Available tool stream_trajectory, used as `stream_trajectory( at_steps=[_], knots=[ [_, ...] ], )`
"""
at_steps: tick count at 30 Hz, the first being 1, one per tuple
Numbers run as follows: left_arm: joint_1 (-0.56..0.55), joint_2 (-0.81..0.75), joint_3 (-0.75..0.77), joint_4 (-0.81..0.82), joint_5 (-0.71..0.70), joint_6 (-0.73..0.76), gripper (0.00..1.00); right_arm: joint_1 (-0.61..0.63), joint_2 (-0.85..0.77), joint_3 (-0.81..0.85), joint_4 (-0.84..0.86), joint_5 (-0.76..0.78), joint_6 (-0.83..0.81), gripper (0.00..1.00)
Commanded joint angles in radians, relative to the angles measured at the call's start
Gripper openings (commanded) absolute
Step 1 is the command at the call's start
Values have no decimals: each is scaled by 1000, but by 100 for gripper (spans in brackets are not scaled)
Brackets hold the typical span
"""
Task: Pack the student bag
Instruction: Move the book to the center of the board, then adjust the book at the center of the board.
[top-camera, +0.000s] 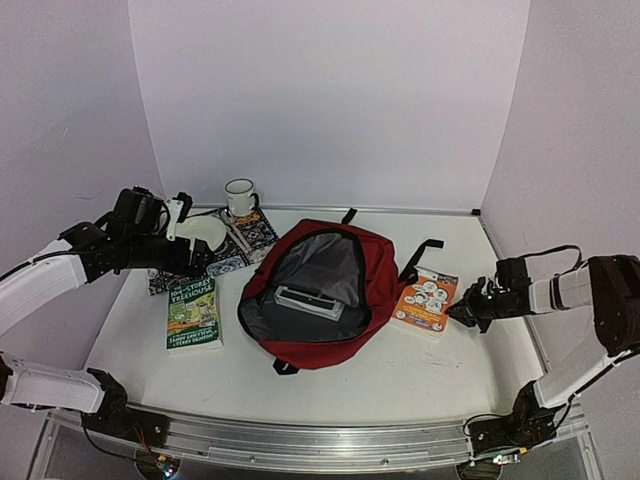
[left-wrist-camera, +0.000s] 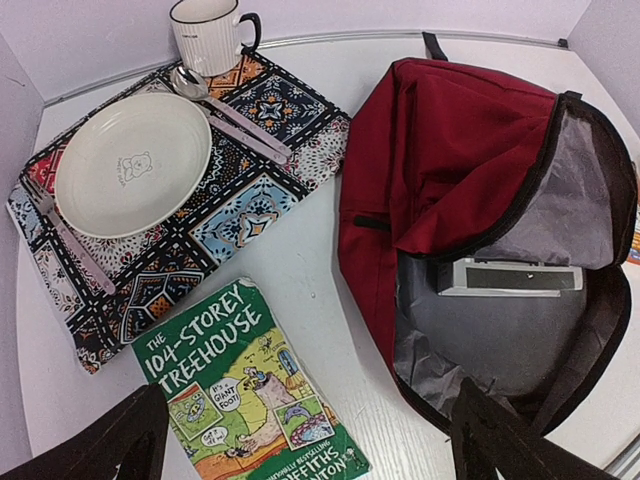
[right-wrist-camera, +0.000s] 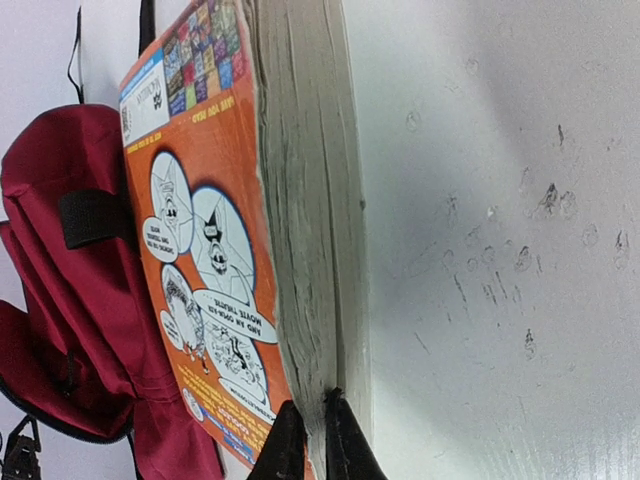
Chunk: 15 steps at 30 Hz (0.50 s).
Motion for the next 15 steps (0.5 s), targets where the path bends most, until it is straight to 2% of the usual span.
stream_trajectory(
  at_steps=[1, 7, 15],
  knots=[
    [4, 8, 7, 41, 33, 2, 99, 10, -96, 15, -6, -65, 39, 0],
    [4, 21, 8, 47, 74, 4, 99, 31, -182, 0, -87, -154, 33, 0],
    [6, 35, 7, 58, 106, 5, 99, 50, -331, -33, -360, -218, -80, 0]
  ],
)
